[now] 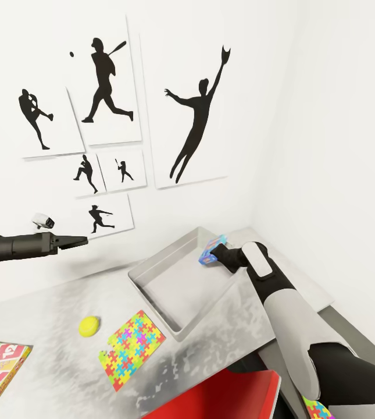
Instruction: Put all the toys in the child's room - the three board games (two on the bed and one on the table), the two jigsaw puzzles on the table, and the tennis ball on the table - inside the toy box on the table in the child's room.
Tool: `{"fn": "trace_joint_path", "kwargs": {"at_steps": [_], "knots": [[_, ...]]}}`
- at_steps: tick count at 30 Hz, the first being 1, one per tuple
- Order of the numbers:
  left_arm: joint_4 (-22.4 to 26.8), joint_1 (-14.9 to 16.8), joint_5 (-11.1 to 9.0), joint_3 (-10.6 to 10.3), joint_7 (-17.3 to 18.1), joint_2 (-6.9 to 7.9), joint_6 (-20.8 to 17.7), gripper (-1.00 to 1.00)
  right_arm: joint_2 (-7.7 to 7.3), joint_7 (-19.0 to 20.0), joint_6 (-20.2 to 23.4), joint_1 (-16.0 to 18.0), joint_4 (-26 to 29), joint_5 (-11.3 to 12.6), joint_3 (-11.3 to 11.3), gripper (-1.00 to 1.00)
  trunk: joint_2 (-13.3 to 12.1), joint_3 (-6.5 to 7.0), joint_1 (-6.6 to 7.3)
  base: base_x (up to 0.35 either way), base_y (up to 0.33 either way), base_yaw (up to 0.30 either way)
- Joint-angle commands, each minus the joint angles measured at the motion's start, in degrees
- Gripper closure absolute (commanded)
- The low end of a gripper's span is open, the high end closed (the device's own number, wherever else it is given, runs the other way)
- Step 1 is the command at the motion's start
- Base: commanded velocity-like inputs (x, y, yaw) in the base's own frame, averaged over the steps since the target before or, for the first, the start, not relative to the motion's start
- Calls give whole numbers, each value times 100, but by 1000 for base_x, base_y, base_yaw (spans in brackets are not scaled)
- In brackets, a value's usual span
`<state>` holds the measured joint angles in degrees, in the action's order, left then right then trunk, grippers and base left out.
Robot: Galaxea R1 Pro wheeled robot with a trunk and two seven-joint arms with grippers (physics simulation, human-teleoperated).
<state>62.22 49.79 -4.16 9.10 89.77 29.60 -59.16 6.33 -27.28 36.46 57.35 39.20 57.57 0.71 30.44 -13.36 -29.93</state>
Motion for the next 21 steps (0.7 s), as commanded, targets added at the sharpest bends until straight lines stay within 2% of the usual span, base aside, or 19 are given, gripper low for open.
{"fn": "trace_joint_path", "kwargs": {"at_steps": [1,21], "knots": [[0,5,3,-1,23,2,-61,-100,-1,-58,1,4,8,61,8,100,10,-10,-2,0,0,0],[0,5,3,-1,23,2,-61,-100,-1,-58,-87,4,8,79,3,100,10,-10,-2,0,0,0]]}}
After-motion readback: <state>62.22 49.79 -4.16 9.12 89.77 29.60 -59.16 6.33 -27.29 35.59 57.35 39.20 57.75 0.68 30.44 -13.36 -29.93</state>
